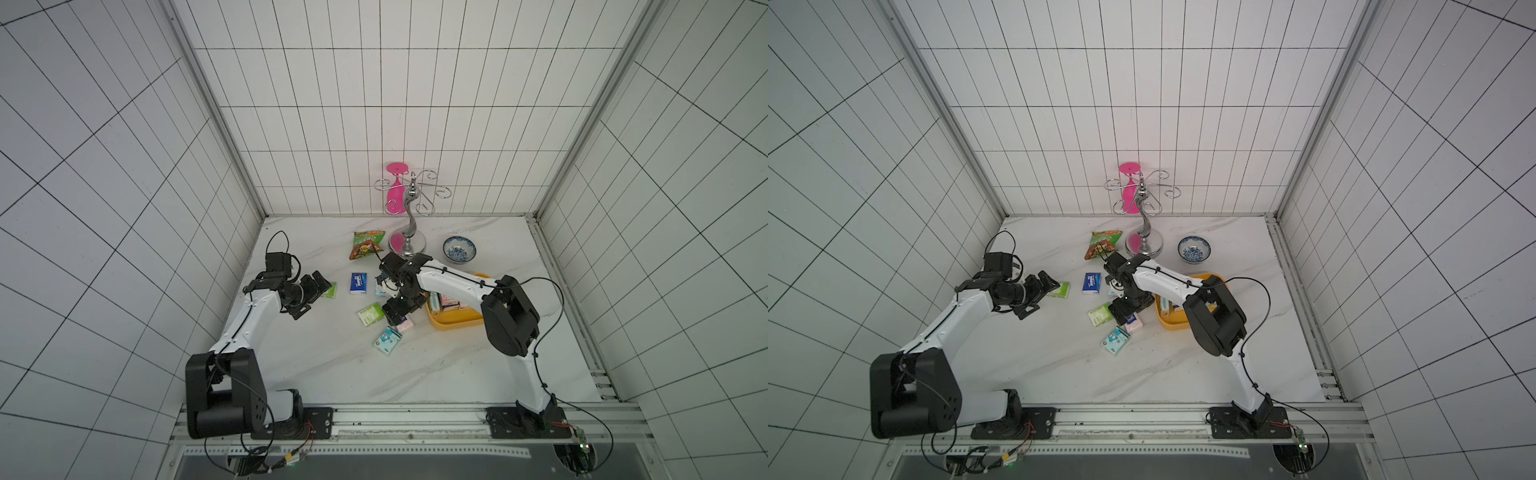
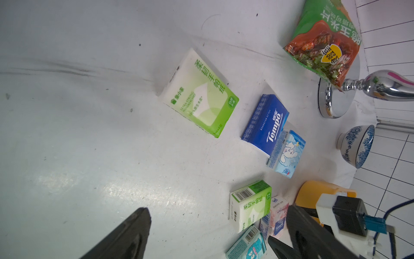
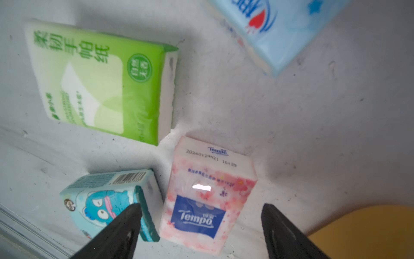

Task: Put the pocket tissues into the storage box
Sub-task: Pick up the pocket tissues from the center of the board.

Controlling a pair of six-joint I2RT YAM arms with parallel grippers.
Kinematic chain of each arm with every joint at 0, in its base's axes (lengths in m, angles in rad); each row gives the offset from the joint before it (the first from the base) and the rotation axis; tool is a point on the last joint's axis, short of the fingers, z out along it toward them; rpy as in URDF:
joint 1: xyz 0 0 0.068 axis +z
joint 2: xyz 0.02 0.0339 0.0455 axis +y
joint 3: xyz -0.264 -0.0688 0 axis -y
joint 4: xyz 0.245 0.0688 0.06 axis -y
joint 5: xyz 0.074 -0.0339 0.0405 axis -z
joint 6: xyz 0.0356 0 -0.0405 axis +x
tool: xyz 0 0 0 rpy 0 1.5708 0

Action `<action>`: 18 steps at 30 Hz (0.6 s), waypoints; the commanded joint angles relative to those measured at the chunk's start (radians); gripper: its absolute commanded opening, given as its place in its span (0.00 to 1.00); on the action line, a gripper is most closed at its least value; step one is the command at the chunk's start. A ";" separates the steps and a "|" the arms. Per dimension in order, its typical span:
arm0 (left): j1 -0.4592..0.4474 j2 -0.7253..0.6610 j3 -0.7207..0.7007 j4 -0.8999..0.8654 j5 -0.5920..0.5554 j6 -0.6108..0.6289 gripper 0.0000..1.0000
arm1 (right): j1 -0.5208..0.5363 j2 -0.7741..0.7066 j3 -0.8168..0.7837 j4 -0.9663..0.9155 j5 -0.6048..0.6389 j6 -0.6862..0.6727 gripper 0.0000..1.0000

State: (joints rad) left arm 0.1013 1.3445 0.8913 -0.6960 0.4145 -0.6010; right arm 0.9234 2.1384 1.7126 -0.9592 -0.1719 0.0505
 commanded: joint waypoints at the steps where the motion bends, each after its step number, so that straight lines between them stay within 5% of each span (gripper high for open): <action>1: 0.005 -0.023 0.003 -0.005 -0.015 0.019 0.98 | 0.006 0.054 0.057 -0.055 0.014 0.000 0.87; 5: 0.005 -0.028 0.001 -0.005 -0.019 0.023 0.98 | 0.005 0.077 0.070 -0.057 0.036 0.013 0.81; 13: 0.005 -0.030 -0.002 -0.001 -0.019 0.026 0.98 | 0.006 0.069 0.074 -0.059 0.041 0.021 0.50; 18: 0.003 -0.026 0.000 0.007 -0.006 0.030 0.98 | 0.005 0.022 0.102 -0.066 0.059 0.038 0.50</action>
State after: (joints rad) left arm 0.1013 1.3327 0.8913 -0.6998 0.4088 -0.5903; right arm 0.9234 2.2044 1.7599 -0.9989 -0.1413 0.0719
